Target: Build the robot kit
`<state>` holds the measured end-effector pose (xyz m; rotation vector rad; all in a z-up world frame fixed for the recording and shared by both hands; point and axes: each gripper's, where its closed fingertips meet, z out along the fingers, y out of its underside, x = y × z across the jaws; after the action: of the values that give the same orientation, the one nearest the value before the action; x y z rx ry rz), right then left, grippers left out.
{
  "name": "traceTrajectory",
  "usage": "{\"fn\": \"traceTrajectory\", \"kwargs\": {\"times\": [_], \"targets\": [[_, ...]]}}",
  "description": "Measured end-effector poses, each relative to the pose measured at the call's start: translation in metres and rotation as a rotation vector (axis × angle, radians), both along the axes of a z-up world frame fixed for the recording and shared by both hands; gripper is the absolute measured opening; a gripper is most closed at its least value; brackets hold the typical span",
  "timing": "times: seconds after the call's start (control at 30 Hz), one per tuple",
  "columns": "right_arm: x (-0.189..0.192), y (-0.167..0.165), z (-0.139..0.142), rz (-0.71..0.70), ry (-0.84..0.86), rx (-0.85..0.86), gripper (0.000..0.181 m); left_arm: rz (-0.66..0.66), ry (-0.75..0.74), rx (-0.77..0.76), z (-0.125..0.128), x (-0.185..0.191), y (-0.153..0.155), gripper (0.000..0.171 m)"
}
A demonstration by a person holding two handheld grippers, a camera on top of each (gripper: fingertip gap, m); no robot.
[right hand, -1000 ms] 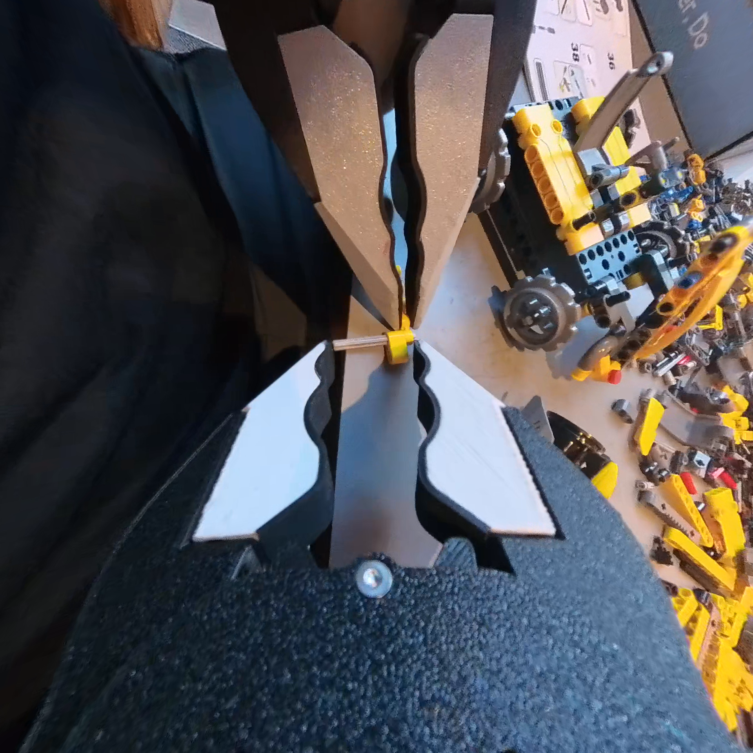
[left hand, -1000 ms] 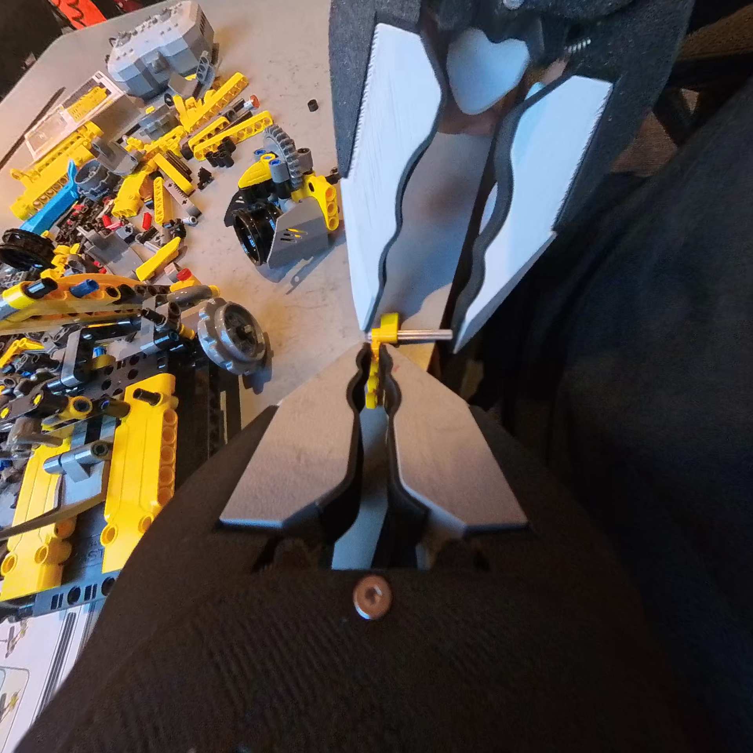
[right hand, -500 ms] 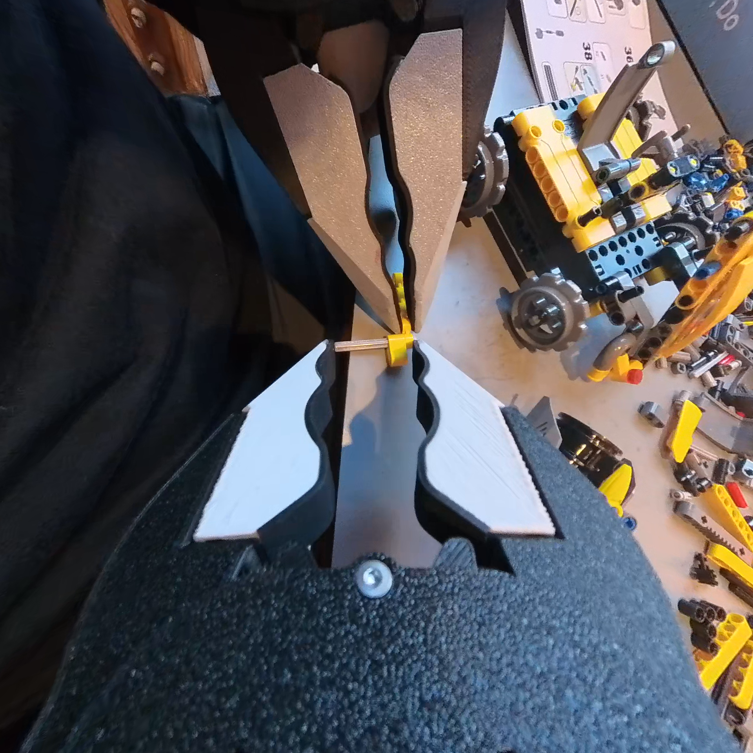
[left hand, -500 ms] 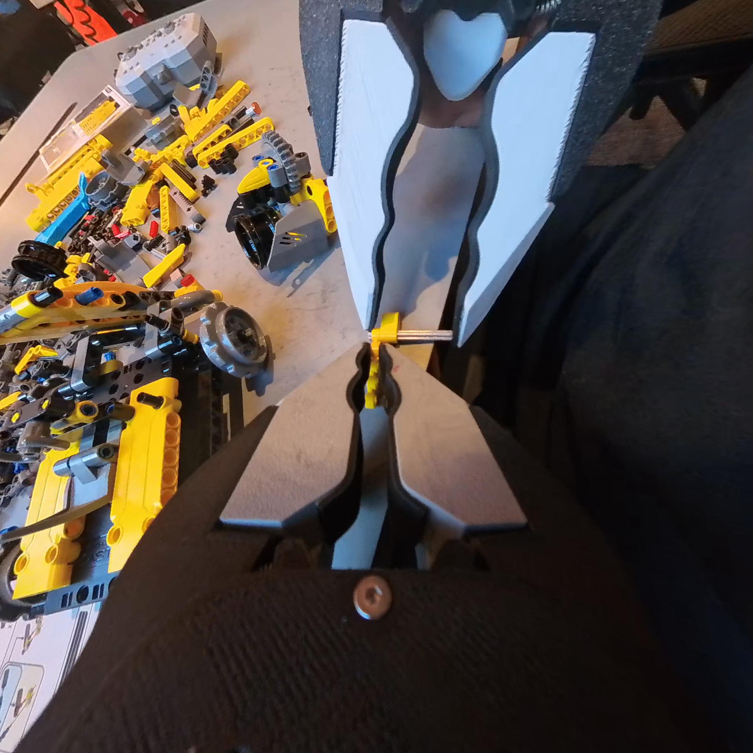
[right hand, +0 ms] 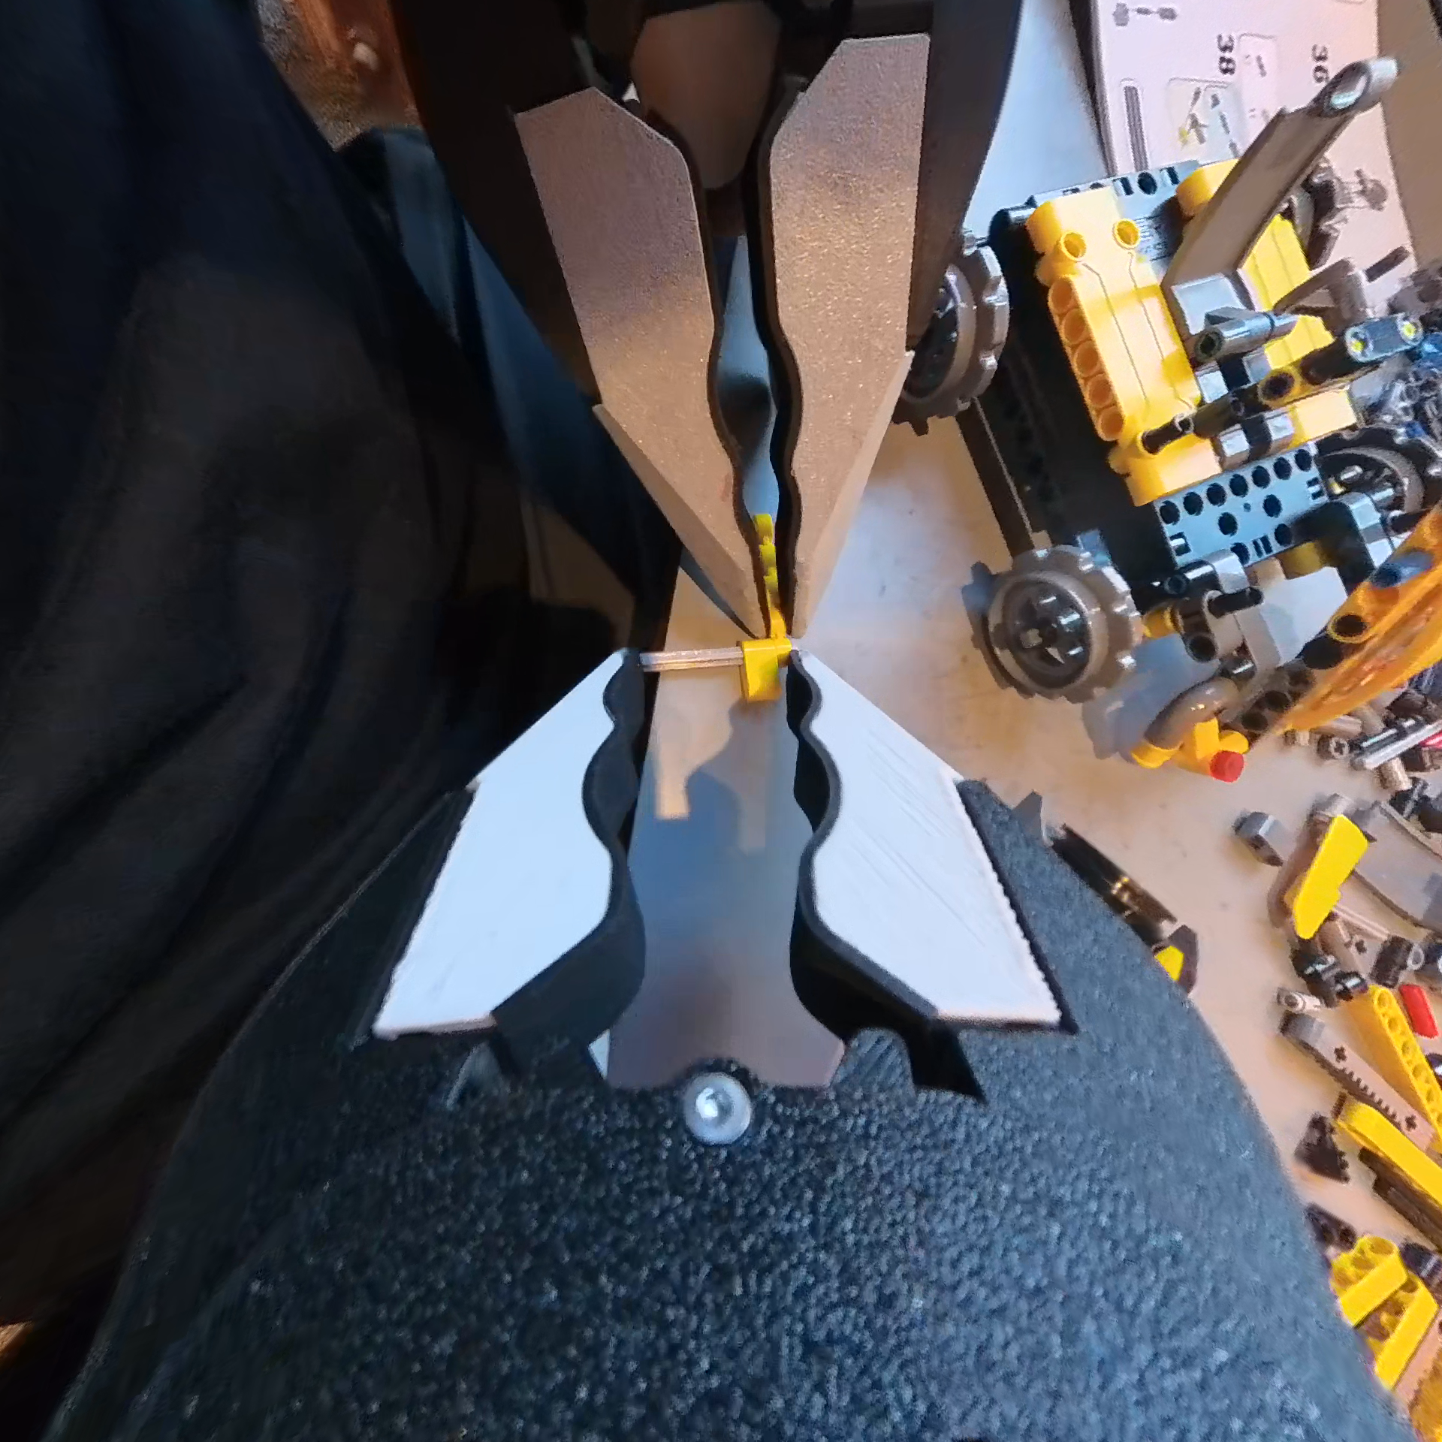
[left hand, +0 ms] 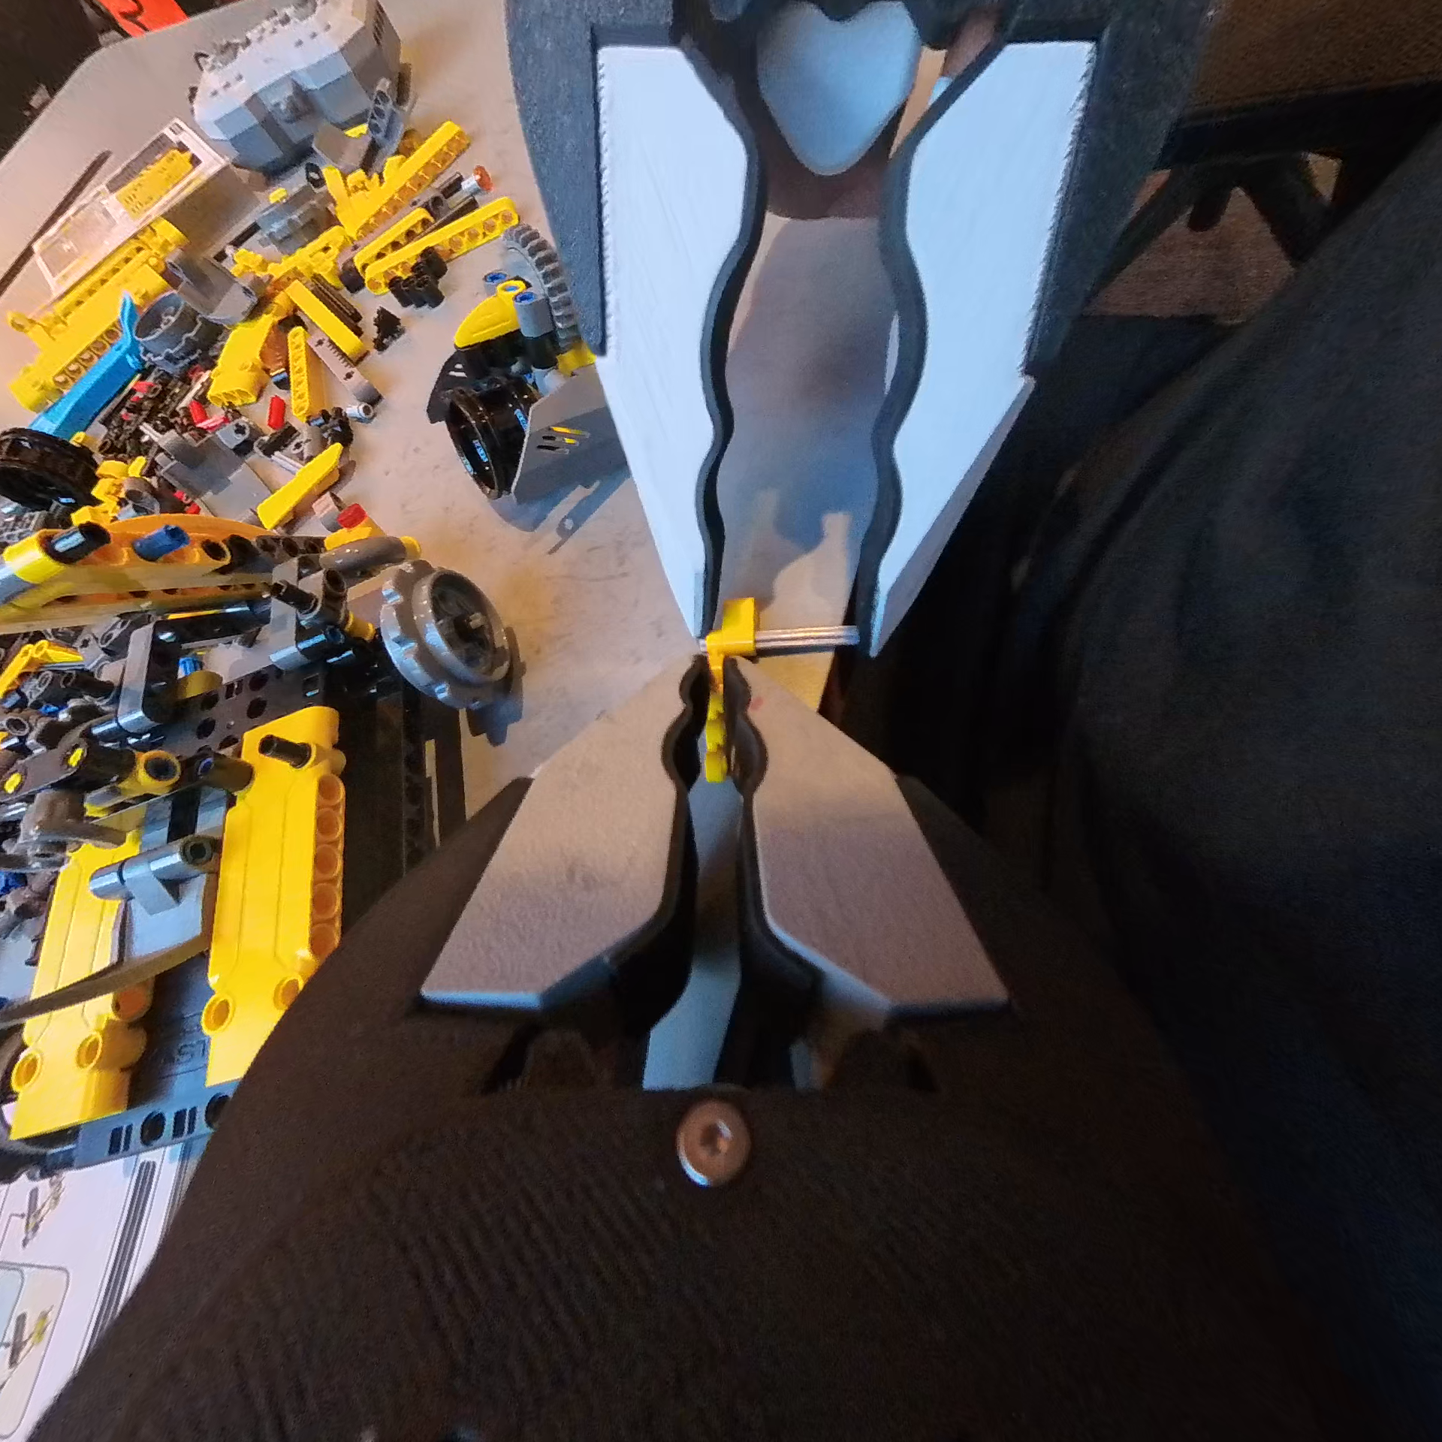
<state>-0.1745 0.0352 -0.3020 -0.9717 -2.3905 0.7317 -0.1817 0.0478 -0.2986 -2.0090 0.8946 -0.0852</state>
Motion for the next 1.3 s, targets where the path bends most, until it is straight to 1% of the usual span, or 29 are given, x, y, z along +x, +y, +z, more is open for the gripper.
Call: {"fn": "traceTrajectory", "kwargs": {"times": [0.23, 0.57, 1.3], "targets": [[-0.0003, -0.0005, 0.0001, 0.024, -0.036, -0.028, 0.036, -0.004, -0.013, -0.018, -0.0003, -0.0002, -0.001, 0.001], [-0.0005, -0.0011, 0.0004, 0.046, -0.042, -0.033, 0.035, -0.013, -0.025, -0.034, -0.0004, -0.0004, -0.0023, 0.001], [-0.0001, -0.0038, 0.0016, 0.079, -0.063, -0.074, 0.035, -0.029, -0.028, -0.027, -0.0002, -0.0003, -0.0055, 0.0]]}}
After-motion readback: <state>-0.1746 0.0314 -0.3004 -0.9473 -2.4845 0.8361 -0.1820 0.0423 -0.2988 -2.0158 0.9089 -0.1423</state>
